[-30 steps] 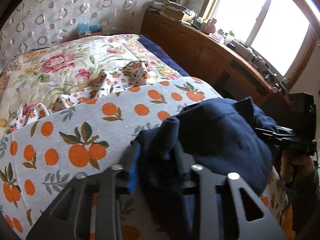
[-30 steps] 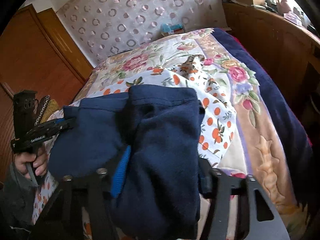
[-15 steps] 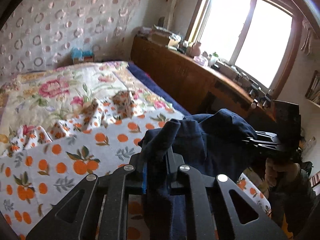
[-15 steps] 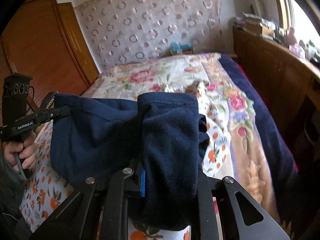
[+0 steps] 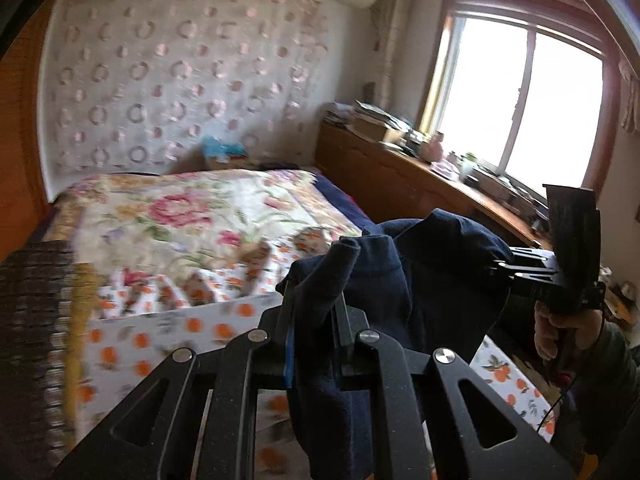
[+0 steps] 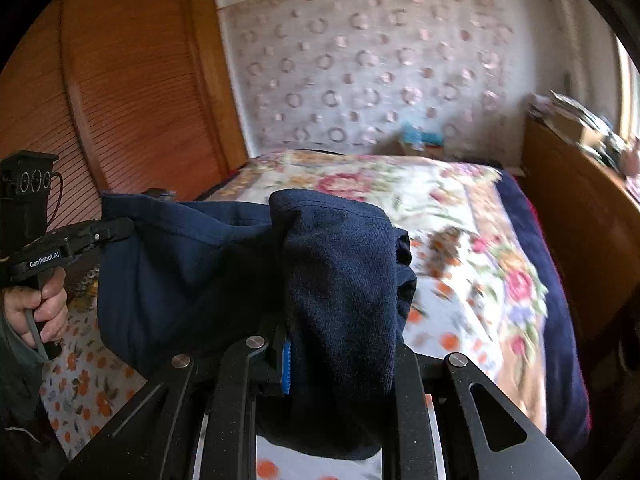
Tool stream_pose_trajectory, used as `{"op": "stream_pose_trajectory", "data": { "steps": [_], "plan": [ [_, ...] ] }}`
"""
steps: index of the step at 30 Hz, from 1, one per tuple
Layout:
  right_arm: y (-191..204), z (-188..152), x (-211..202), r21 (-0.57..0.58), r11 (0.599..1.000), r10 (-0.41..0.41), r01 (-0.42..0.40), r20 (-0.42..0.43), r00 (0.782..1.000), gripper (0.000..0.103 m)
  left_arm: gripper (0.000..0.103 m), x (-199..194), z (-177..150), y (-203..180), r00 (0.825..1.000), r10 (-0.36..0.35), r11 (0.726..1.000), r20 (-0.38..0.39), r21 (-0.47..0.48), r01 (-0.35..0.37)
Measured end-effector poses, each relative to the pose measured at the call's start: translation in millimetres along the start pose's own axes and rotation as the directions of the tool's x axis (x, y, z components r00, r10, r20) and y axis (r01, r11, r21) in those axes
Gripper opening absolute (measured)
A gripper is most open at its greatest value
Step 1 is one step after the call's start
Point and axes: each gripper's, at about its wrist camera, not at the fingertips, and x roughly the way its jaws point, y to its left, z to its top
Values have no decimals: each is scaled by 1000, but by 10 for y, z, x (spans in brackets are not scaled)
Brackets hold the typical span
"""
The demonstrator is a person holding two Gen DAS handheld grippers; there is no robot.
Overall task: Fold small clothes
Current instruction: 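Grasp the folded navy shirt with the left tool while the right tool grasps it, then carry the folded shirt with both tools onto the dark patterned cushion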
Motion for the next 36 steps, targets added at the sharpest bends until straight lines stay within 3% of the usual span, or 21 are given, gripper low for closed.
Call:
{"op": "stream_pose_trajectory", "data": {
  "steps": [5,10,19,24,28,31,36],
  "plan": [
    [416,233,333,-91,993,73,-73,0,997,20,14,-404,-56,439,995,89,996,51,-35,-87],
    [795,568,748,-191,971,145,-145,-12,989,20,14,-805,-165,879,978,180,981,107,-93,-170],
    [1498,1335,1472,-398,882,267,-253,-20,964,20,14,-1427,-445,1534,917,353,921,184,-241,-306],
    [1956,1623,1968,-494,809,333,-318,-60,941,20,14,-1528,-719,1798,888,436,870,145,-322,-374],
    [2268,1650,2418,-535,767,355,-354,-106,929,20,14,-1448,-1032,2033,888,455,827,69,-402,-393],
    [2444,1664,2832,-525,778,323,-345,-137,937,24,13,-1441,-1152,2080,881,471,811,47,-417,-411],
    [2408,1721,3213,-461,853,228,-246,-96,969,59,10,-1502,-1197,2117,859,512,790,25,-405,-460]
  ]
}}
